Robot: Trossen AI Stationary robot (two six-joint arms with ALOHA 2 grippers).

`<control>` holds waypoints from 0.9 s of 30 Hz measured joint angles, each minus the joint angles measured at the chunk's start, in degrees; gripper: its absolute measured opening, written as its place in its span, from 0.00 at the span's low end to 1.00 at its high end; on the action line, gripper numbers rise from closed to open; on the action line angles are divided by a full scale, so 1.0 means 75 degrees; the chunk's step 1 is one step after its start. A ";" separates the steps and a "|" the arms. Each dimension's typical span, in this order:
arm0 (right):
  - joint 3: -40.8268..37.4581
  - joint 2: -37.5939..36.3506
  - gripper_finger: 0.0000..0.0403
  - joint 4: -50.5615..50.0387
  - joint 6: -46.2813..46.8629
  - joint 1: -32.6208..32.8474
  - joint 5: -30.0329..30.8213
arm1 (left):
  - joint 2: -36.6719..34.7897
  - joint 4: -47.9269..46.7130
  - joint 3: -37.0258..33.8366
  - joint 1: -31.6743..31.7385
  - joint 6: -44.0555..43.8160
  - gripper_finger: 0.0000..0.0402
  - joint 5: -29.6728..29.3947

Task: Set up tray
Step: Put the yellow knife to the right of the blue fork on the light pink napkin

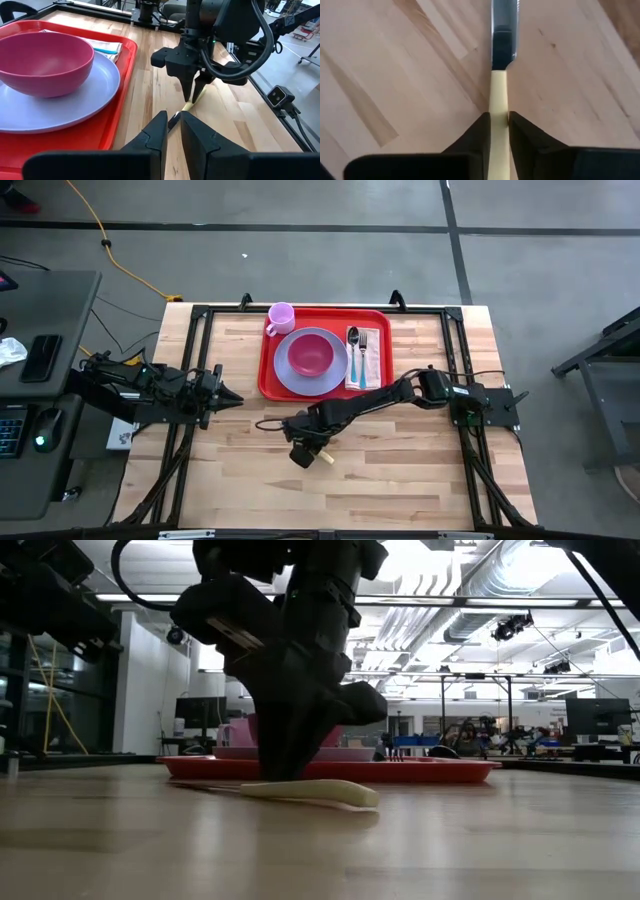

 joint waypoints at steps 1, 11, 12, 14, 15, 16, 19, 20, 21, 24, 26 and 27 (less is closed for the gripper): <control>0.0000 -0.0003 0.12 0.0013 0.0003 0.0000 -0.0057 | 0.0000 0.0000 0.0000 0.0003 0.0000 0.21 0.0000; 0.0003 -0.0006 0.17 0.0433 0.0067 0.0000 -0.0373 | 0.0000 -0.0003 0.0000 0.0000 0.0000 0.21 0.0009; 0.0003 -0.0006 0.17 0.0433 0.0073 0.0000 -0.0373 | 0.0000 -0.0003 0.0000 0.0002 0.0000 0.21 0.0009; 0.0003 -0.0006 0.17 0.0434 0.0070 0.0000 -0.0370 | 0.0000 -0.0003 0.0000 0.0003 0.0000 0.21 0.0009; 0.0003 -0.0006 0.17 0.0432 0.0068 0.0000 -0.0370 | 0.0000 -0.0005 0.0000 0.0001 0.0000 0.21 0.0011; 0.0003 -0.0006 0.17 0.0432 0.0067 0.0000 -0.0370 | 0.0000 -0.0004 0.0000 0.0001 0.0000 0.21 0.0012; 0.0003 -0.0006 0.17 0.0432 0.0059 0.0000 -0.0372 | 0.0000 -0.0006 0.0000 0.0002 0.0000 0.21 0.0015; 0.0003 -0.0006 0.17 0.0432 0.0059 0.0000 -0.0370 | -0.0001 -0.0006 0.0000 0.0003 0.0000 0.21 0.0015; 0.0003 -0.0006 0.17 0.0432 0.0059 -0.0002 -0.0373 | 0.0000 -0.0006 0.0000 0.0000 0.0000 0.21 0.0015; 0.0006 -0.0011 0.17 0.0429 0.0070 -0.0003 -0.0381 | 0.0000 -0.0028 0.0000 0.0003 0.0000 0.21 0.0015; 0.0006 -0.0012 0.17 0.0429 0.0082 0.0000 -0.0399 | -0.0001 -0.0057 0.0000 0.0002 0.0000 0.21 0.0017; 0.0007 -0.0015 0.17 0.0429 0.0127 0.0000 -0.0403 | -0.0002 -0.0058 0.0000 0.0001 0.0000 0.21 0.0017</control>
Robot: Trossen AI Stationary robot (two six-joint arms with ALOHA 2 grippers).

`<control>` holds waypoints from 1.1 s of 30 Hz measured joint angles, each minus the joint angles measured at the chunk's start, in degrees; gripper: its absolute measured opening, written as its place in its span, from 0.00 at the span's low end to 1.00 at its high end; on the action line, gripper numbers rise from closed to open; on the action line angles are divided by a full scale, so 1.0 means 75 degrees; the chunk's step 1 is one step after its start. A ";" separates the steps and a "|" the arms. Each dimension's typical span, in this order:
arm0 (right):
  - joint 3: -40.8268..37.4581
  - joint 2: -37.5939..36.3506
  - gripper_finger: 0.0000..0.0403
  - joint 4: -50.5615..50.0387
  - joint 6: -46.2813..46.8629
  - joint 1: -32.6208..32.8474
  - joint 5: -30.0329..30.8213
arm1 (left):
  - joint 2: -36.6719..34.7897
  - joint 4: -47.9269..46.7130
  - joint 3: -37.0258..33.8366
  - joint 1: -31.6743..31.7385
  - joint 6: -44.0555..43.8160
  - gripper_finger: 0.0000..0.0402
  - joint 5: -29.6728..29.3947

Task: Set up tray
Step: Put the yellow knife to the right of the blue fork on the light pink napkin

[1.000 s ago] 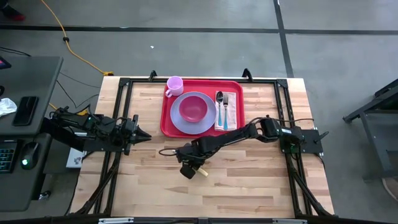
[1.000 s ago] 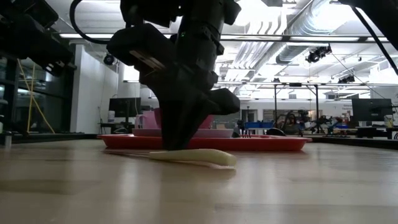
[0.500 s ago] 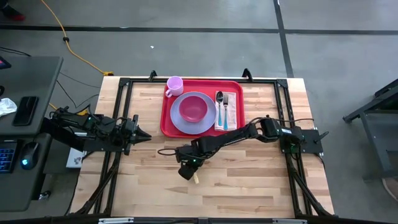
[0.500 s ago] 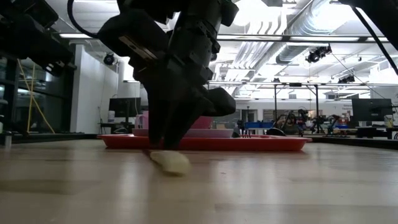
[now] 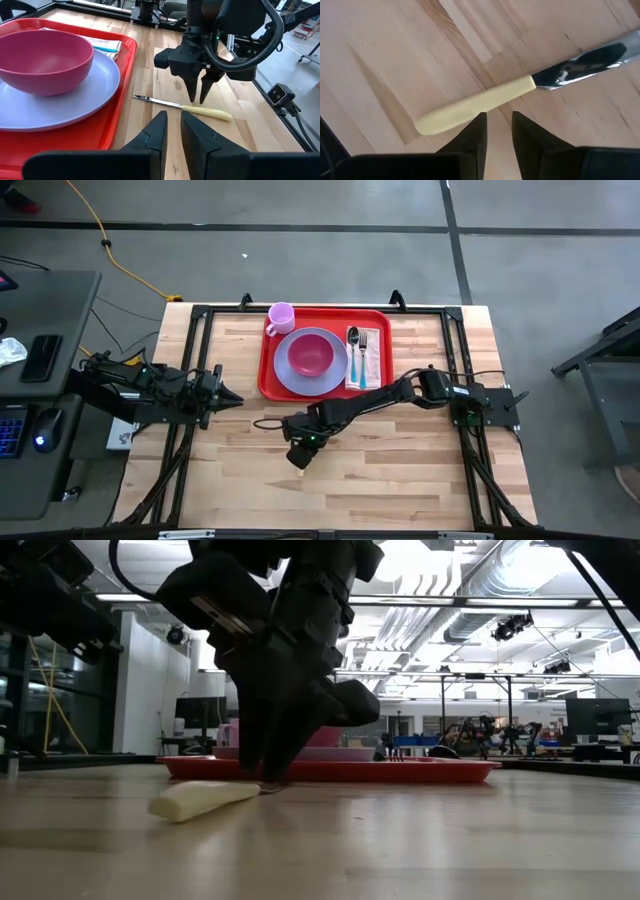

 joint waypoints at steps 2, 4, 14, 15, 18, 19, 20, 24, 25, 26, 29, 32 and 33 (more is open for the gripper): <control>0.0001 -0.0018 0.17 -0.0009 0.0054 0.0000 -0.0004 | -0.0001 0.0000 0.0000 0.0002 0.0000 0.21 0.0000; 0.0001 -0.0032 0.17 -0.0003 0.0066 0.0000 0.0026 | 0.0002 0.0000 0.0000 -0.0001 0.0000 0.21 0.0000; 0.0010 -0.0083 0.17 0.1226 -0.0149 0.0006 -0.0042 | -0.0001 -0.0003 0.0000 0.0002 0.0000 0.21 0.0000; 0.0010 -0.0085 0.17 0.1325 -0.0183 0.0006 -0.0042 | -0.0001 0.0000 0.0000 0.0001 0.0000 0.21 0.0000; 0.0010 -0.0085 0.17 0.1431 -0.0349 0.0004 -0.0063 | -0.0001 0.0000 0.0000 0.0001 0.0000 0.21 0.0000; 0.0010 -0.0085 0.17 0.1430 -0.0424 -0.0007 -0.0130 | 0.0000 0.0000 0.0000 0.0002 0.0000 0.21 0.0000; 0.0010 -0.0085 0.17 0.1433 -0.0514 -0.0023 -0.0211 | -0.0001 0.0000 0.0000 0.0001 0.0001 0.21 0.0000; 0.0010 -0.0085 0.17 0.1414 -0.0803 -0.0067 -0.0340 | -0.0001 0.0000 0.0000 -0.0001 0.0002 0.21 0.0000; 0.0010 -0.0085 0.17 0.1413 -0.0838 -0.0067 -0.0339 | -0.0001 0.0000 0.0000 -0.0001 0.0000 0.21 -0.0001; 0.0010 -0.0085 0.17 0.1413 -0.0888 -0.0074 -0.0345 | 0.0000 0.0000 0.0000 0.0000 0.0000 0.21 0.0000; 0.0010 -0.0064 0.17 0.1385 -0.0959 -0.0099 -0.0371 | -0.0001 0.0000 0.0000 0.0002 0.0003 0.21 -0.0003; 0.0007 -0.0007 0.17 0.1370 -0.1009 -0.0102 -0.0441 | -0.0001 0.0003 0.0000 -0.0001 0.0000 0.21 -0.0003; 0.0007 0.0032 0.17 0.1391 -0.1052 -0.0100 -0.0447 | -0.0001 0.0004 0.0000 0.0000 0.0001 0.21 -0.0002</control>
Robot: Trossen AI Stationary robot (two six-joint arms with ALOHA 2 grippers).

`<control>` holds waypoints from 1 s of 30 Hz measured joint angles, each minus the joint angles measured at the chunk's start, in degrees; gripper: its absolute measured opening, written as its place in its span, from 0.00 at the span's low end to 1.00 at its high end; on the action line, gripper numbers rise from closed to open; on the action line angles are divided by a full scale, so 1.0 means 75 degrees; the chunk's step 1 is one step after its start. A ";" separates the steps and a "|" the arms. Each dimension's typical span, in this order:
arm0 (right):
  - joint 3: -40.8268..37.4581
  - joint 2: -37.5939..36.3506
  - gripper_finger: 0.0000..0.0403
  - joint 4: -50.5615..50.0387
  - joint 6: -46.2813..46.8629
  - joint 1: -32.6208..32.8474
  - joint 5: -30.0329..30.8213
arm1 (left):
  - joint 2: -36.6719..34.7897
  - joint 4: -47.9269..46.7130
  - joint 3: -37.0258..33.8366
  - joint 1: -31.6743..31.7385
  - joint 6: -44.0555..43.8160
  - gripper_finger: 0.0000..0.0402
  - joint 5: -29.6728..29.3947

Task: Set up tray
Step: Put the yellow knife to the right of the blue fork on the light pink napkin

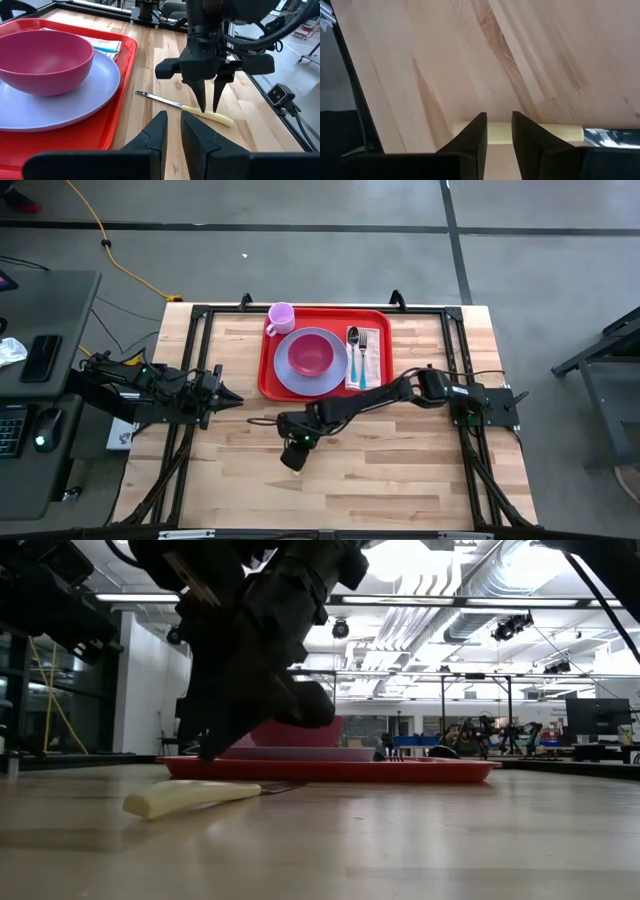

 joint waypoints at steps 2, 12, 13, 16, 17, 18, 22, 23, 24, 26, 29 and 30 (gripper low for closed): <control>0.0000 0.0037 0.17 0.0013 -0.0070 0.0000 -0.0027 | 0.0001 0.0001 0.0000 -0.0001 -0.0001 0.21 -0.0001; -0.0006 0.0294 0.17 0.0235 -0.0126 -0.0053 -0.0305 | 0.0000 0.0031 0.0000 -0.0001 -0.0004 0.21 0.0043; -0.0006 0.0325 0.17 0.0244 -0.0108 -0.0058 -0.0352 | 0.0000 0.0029 0.0000 -0.0001 -0.0001 0.21 0.0043; -0.0012 0.0365 0.17 0.0219 -0.0076 -0.0056 -0.0370 | 0.0000 0.0029 0.0000 0.0000 -0.0056 0.21 0.0045; -0.0012 0.0365 0.17 0.0211 -0.0043 -0.0055 -0.0366 | 0.0000 0.0026 0.0000 -0.0001 -0.0059 0.21 0.0048; -0.0012 0.0365 0.17 0.0212 -0.0027 -0.0055 -0.0369 | 0.0000 0.0026 0.0000 -0.0001 -0.0059 0.21 0.0053; -0.0012 0.0365 0.17 0.0151 0.0095 -0.0049 -0.0397 | 0.0000 0.0020 0.0000 0.0000 -0.0062 0.21 0.0228; -0.0012 0.0365 0.17 0.0151 0.0098 -0.0044 -0.0400 | 0.0000 0.0020 0.0000 0.0002 -0.0061 0.21 0.0252; -0.0012 0.0365 0.17 0.0141 0.0098 -0.0038 -0.0400 | 0.0000 0.0020 0.0000 0.0000 -0.0060 0.21 0.0256; -0.0012 0.0365 0.17 0.0127 0.0105 -0.0015 -0.0402 | 0.0000 0.0018 0.0000 0.0001 -0.0059 0.21 0.0256; -0.0012 0.0365 0.17 0.0092 0.0111 -0.0005 -0.0469 | 0.0000 0.0017 0.0000 0.0002 -0.0059 0.21 0.0256; -0.0012 0.0365 0.17 0.0093 0.0116 -0.0005 -0.0518 | 0.0000 0.0014 0.0000 -0.0001 -0.0059 0.21 0.0256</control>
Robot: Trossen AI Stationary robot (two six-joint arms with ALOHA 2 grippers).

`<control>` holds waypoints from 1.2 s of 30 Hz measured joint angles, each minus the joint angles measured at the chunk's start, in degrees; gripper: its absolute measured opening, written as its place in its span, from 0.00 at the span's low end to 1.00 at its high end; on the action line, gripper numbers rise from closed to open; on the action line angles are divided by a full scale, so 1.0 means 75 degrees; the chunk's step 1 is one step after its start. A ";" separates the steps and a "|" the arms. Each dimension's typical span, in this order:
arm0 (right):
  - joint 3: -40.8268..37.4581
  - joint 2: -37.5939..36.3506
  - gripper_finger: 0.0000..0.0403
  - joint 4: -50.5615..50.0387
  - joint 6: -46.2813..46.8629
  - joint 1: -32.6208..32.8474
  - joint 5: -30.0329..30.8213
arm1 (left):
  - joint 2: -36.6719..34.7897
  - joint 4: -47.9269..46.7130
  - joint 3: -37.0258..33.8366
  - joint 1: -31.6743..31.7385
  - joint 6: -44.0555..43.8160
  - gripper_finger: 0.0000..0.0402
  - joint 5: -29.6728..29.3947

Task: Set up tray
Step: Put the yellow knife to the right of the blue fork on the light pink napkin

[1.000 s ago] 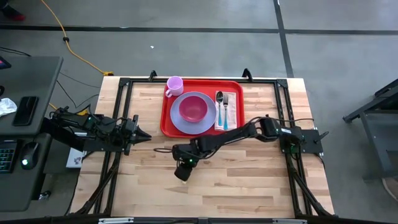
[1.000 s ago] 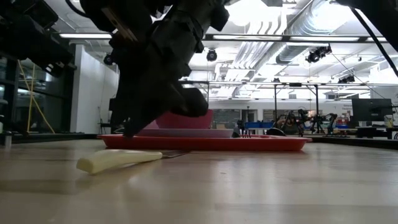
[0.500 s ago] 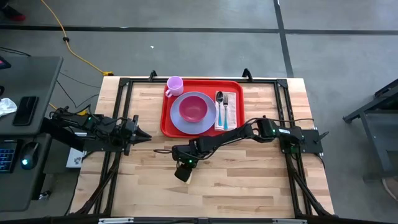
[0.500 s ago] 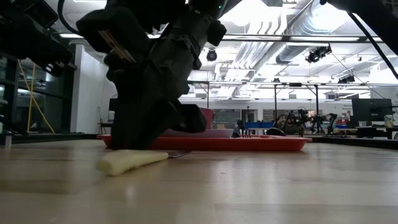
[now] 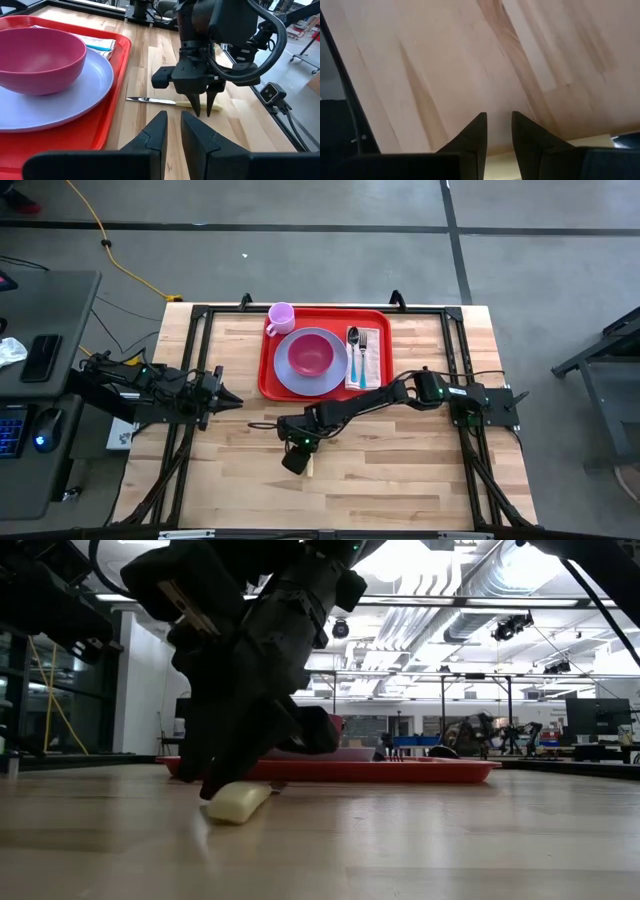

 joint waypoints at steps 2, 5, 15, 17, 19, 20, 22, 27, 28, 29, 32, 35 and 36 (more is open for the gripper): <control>0.0000 -0.0008 0.17 -0.0003 0.0007 -0.0003 -0.0087 | 0.0000 0.0000 0.0000 0.0000 0.0000 0.21 0.0000; 0.0020 -0.0088 0.17 -0.0022 -0.0003 -0.0003 -0.0114 | 0.0000 0.0000 0.0000 0.0001 0.0000 0.21 0.0000; 0.0818 -0.0676 0.17 -0.1764 0.0700 0.0263 0.0409 | 0.0000 -0.0008 0.0000 0.0001 0.0000 0.21 0.0000; 0.1054 -0.0676 0.17 -0.2314 0.1028 0.0354 0.0447 | 0.0000 -0.0011 0.0000 0.0003 0.0000 0.21 0.0000; 0.1128 -0.0687 0.17 -0.2535 0.1456 0.0428 0.0568 | 0.0000 -0.0006 0.0000 0.0003 0.0000 0.21 -0.0003; 0.1128 -0.0688 0.17 -0.2637 0.1710 0.0452 0.0616 | 0.0000 -0.0008 0.0000 0.0003 0.0000 0.21 -0.0003; 0.1119 -0.0679 0.17 -0.2869 0.2163 0.0481 0.0567 | 0.0002 -0.0006 0.0000 0.0001 0.0000 0.21 -0.0003; 0.1119 -0.0676 0.17 -0.3029 0.2163 0.0477 0.0419 | 0.0000 -0.0006 0.0000 0.0003 0.0000 0.21 -0.0001; 0.1119 -0.0676 0.17 -0.3030 0.2034 0.0466 0.0380 | 0.0000 -0.0006 0.0000 0.0000 0.0000 0.21 -0.0003; 0.1119 -0.0676 0.17 -0.3027 0.1950 0.0454 0.0312 | 0.0000 -0.0003 0.0000 0.0003 0.0000 0.21 -0.0001; 0.1119 -0.0676 0.17 -0.3025 0.1731 0.0416 0.0127 | 0.0000 -0.0003 0.0000 0.0003 0.0000 0.21 -0.0003; 0.1119 -0.0676 0.17 -0.2999 0.1501 0.0401 0.0154 | 0.0000 -0.0001 0.0000 0.0002 0.0000 0.21 -0.0002; 0.1119 -0.0676 0.17 -0.2992 0.1424 0.0394 0.0149 | 0.0002 -0.0003 0.0000 0.0003 0.0000 0.21 -0.0003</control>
